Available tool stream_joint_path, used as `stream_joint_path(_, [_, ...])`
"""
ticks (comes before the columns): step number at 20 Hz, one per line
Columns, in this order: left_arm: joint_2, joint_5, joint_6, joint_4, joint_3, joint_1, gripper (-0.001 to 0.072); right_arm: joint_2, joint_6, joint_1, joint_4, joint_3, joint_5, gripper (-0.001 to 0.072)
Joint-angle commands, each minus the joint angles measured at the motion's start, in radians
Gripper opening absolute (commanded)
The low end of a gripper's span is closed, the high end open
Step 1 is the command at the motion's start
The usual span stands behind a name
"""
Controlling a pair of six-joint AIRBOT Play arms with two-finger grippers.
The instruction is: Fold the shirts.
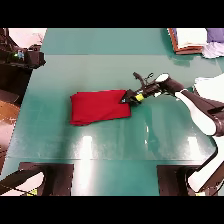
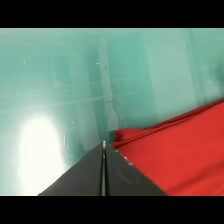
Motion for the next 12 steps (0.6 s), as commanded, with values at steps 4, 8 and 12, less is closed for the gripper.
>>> stream_joint_path(4, [0.0, -0.002, 0.0, -0.056, 0.0, 0.0, 0.0026, -0.033, -0.058, 0.039, 0.018, 0.133, 0.095, 0.0019])
stream_joint_path(8, [0.0, -0.013, -0.001, -0.127, 0.0, 0.0, 0.0026, 0.023, -0.054, -0.077, 0.015, 0.232, 0.161, 0.0019])
stream_joint_path(12, [-0.001, -0.005, -0.001, -0.131, 0.0, -0.082, 0.0026, 0.163, 0.007, -0.304, -0.015, 0.242, 0.159, 0.0019])
